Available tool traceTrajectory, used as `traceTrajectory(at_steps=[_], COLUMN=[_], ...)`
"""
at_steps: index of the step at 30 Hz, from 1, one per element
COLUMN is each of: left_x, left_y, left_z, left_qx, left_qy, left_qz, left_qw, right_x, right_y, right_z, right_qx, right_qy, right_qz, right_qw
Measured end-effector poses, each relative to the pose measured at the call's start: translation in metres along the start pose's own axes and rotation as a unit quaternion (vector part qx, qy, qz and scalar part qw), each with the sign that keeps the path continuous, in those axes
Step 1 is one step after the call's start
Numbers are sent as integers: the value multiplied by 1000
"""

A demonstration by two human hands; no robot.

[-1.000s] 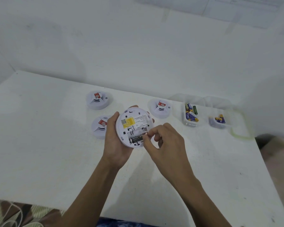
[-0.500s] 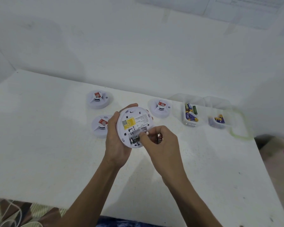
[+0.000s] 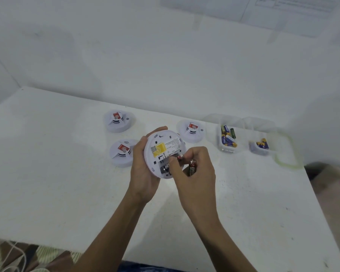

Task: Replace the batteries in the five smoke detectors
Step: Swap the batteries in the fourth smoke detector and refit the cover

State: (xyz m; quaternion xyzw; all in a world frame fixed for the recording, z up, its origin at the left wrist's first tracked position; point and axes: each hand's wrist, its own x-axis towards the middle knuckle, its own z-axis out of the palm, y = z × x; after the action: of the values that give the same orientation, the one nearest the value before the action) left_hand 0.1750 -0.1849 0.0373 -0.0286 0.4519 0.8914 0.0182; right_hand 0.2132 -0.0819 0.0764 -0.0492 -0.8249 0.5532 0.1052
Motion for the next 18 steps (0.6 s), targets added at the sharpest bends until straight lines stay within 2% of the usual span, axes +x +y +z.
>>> traceTrajectory(at_steps=[7,18], left_x=[6,11], left_y=[-18,-64], left_z=[12,73], left_qx=[-72,-155], left_qy=[-14,-34], left_qz=[-35,-126], left_qw=[997,979], right_x=[25,121], right_y=[7,97], right_z=[-42,-166], right_qx=[51,-77], right_qy=[-15,-11], right_qz=[-6,100], right_qw=[999,992])
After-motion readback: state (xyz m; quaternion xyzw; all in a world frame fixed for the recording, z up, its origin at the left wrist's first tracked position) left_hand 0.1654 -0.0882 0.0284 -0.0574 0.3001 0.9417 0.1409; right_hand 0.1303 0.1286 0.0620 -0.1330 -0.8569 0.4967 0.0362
